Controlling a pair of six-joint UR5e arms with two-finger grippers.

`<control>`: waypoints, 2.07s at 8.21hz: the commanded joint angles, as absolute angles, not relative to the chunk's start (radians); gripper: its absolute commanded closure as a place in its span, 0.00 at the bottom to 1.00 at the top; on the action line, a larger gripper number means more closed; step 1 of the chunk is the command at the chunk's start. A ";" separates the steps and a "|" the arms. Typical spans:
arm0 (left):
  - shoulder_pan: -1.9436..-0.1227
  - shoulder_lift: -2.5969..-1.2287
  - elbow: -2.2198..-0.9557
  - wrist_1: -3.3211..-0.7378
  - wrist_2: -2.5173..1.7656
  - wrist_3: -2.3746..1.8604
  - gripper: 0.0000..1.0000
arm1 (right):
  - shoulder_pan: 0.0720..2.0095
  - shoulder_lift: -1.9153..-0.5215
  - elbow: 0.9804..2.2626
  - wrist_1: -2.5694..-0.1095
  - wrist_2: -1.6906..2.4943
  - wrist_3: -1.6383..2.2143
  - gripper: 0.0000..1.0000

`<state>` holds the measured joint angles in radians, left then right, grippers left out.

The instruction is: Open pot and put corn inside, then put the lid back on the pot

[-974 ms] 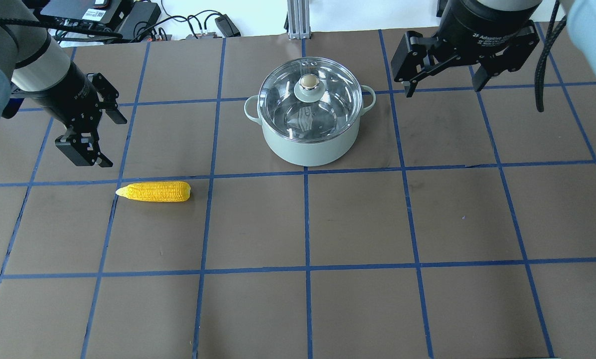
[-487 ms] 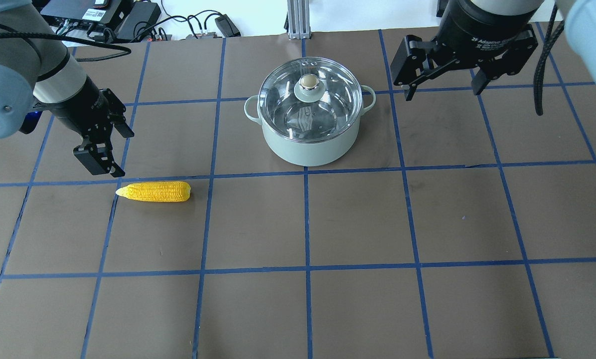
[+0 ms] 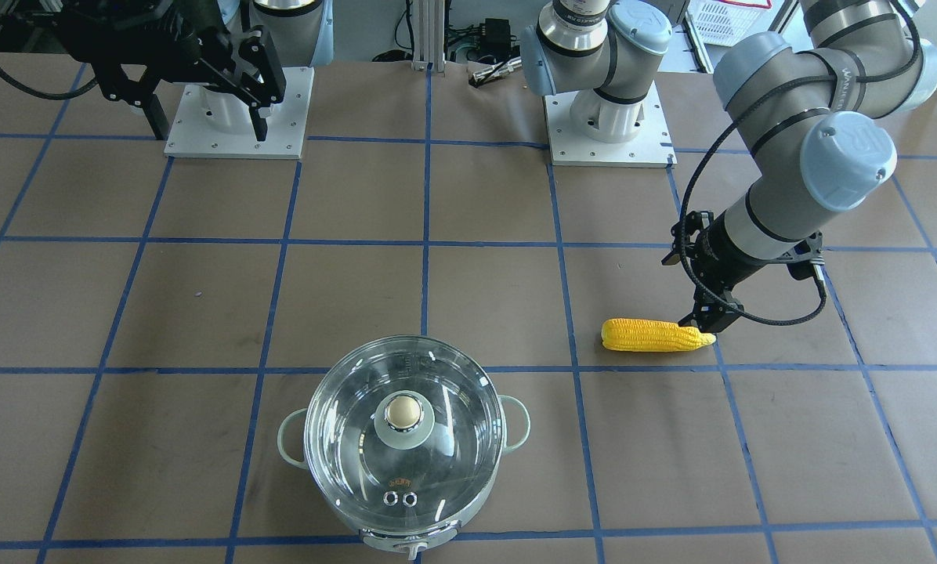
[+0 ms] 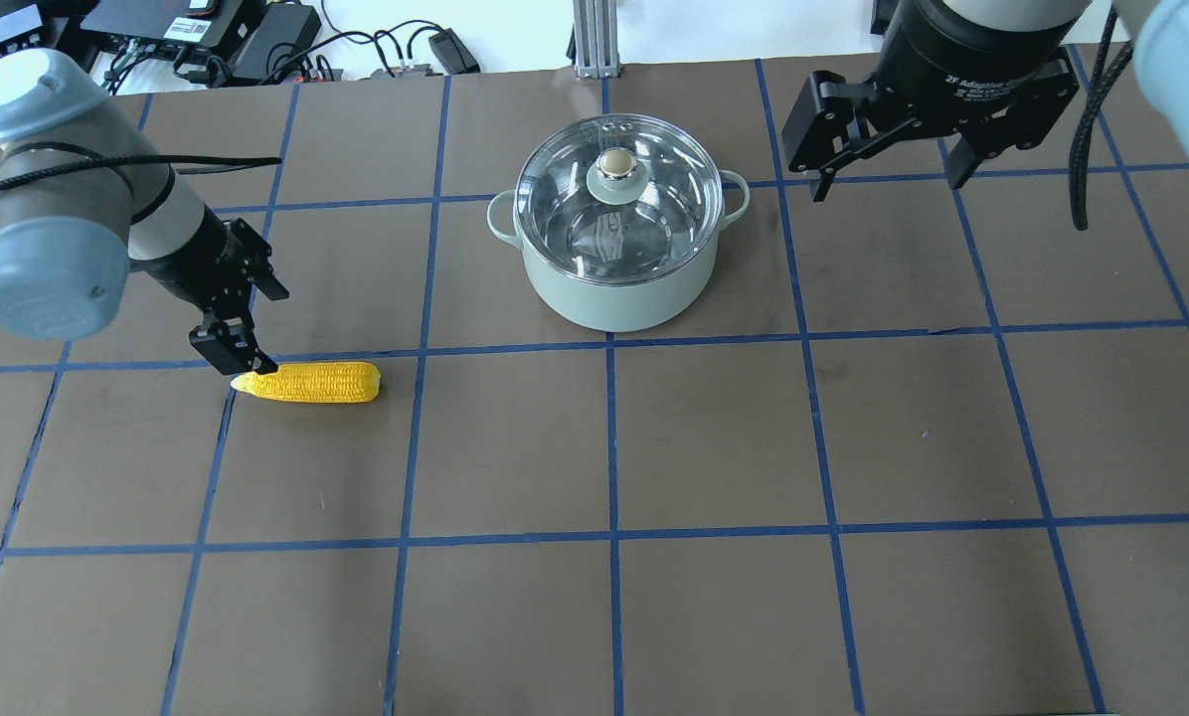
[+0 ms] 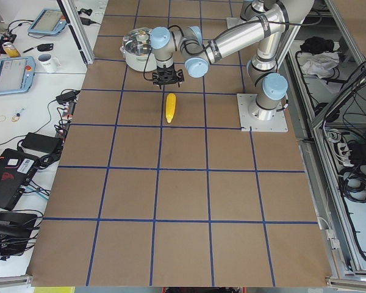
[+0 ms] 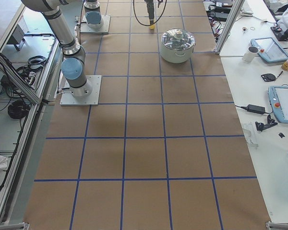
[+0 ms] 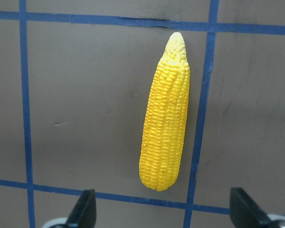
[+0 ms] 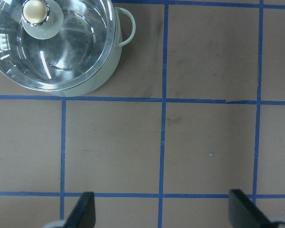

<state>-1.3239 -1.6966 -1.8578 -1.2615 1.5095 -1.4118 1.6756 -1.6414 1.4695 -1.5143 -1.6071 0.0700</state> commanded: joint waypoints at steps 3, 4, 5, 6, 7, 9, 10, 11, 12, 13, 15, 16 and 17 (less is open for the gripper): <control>-1.321 -1.767 -1.983 -1.039 1.509 -1.407 0.00 | 1.678 -1.641 1.470 -1.516 -1.598 0.069 0.00; -1.321 -1.778 -1.985 -1.029 1.511 -1.393 0.00 | 1.675 -1.641 1.470 -1.516 -1.600 0.069 0.00; -1.321 -1.790 -1.985 -1.005 1.512 -1.369 0.00 | 1.678 -1.641 1.470 -1.516 -1.598 0.069 0.00; -1.319 -1.810 -1.985 -0.970 1.514 -1.332 0.00 | 1.678 -1.641 1.470 -1.516 -1.598 0.069 0.00; -1.307 -1.827 -1.986 -0.941 1.516 -1.298 0.00 | 1.677 -1.641 1.470 -1.516 -1.598 0.069 0.00; -1.290 -1.836 -1.997 -0.934 1.514 -1.282 0.00 | 1.677 -1.641 1.470 -1.514 -1.598 0.071 0.00; -1.289 -1.835 -2.002 -0.934 1.517 -1.284 0.00 | 1.677 -1.641 1.470 -1.514 -1.598 0.072 0.00; -1.289 -1.836 -2.002 -0.934 1.517 -1.284 0.00 | 1.678 -1.641 1.470 -1.514 -1.598 0.072 0.00; -1.289 -1.838 -2.005 -0.934 1.517 -1.285 0.00 | 1.678 -1.641 1.470 -1.514 -1.598 0.072 0.00; -1.289 -1.838 -2.013 -0.934 1.517 -1.287 0.00 | 1.678 -1.641 1.471 -1.514 -1.597 0.072 0.00; -1.289 -1.838 -2.016 -0.936 1.516 -1.289 0.00 | 1.678 -1.641 1.471 -1.517 -1.597 0.072 0.00; -1.289 -1.842 -2.025 -0.934 1.513 -1.290 0.00 | 1.677 -1.641 1.471 -1.514 -1.597 0.072 0.00; -1.289 -1.844 -2.026 -0.933 1.513 -1.290 0.00 | 1.677 -1.641 1.470 -1.516 -1.598 0.072 0.00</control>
